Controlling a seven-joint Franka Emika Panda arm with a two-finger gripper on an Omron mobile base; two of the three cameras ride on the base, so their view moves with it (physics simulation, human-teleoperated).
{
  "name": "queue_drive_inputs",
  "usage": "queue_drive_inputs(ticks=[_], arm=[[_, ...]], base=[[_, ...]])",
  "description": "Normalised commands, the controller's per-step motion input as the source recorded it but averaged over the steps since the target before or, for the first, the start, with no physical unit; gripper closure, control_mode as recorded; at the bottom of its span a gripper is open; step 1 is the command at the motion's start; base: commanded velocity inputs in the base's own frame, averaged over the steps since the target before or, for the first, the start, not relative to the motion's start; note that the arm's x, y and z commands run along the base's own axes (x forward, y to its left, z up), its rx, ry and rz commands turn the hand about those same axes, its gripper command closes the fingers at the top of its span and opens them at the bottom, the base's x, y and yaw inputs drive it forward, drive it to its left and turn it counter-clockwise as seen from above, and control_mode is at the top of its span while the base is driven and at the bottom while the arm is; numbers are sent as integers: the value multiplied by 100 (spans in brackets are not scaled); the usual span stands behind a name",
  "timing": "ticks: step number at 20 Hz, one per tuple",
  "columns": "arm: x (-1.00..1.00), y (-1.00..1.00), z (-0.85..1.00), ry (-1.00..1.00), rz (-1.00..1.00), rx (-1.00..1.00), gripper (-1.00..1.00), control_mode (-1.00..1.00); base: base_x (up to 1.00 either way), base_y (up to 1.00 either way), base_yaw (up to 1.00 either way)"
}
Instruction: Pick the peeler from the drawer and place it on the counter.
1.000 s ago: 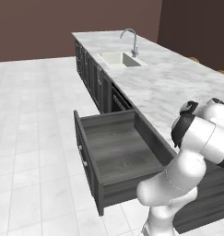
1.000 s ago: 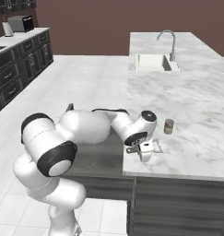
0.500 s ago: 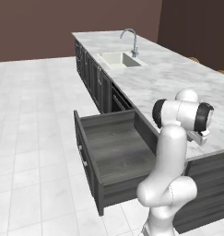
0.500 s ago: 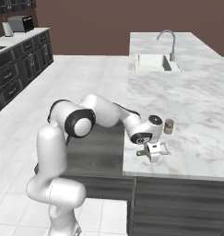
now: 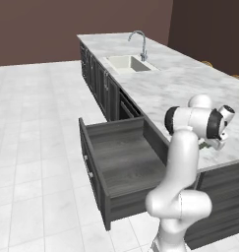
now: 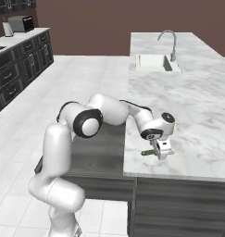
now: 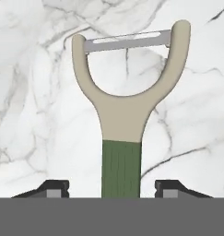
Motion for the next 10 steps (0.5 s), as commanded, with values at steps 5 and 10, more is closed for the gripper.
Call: queue_drive_inputs(ticks=[5, 10], arm=[[-30, 49, 24, -31, 13, -21, -100, -100], [-21, 99, 63, -22, 16, -48, -100, -100]], base=[[0, 0, 0], [0, 0, 0]])
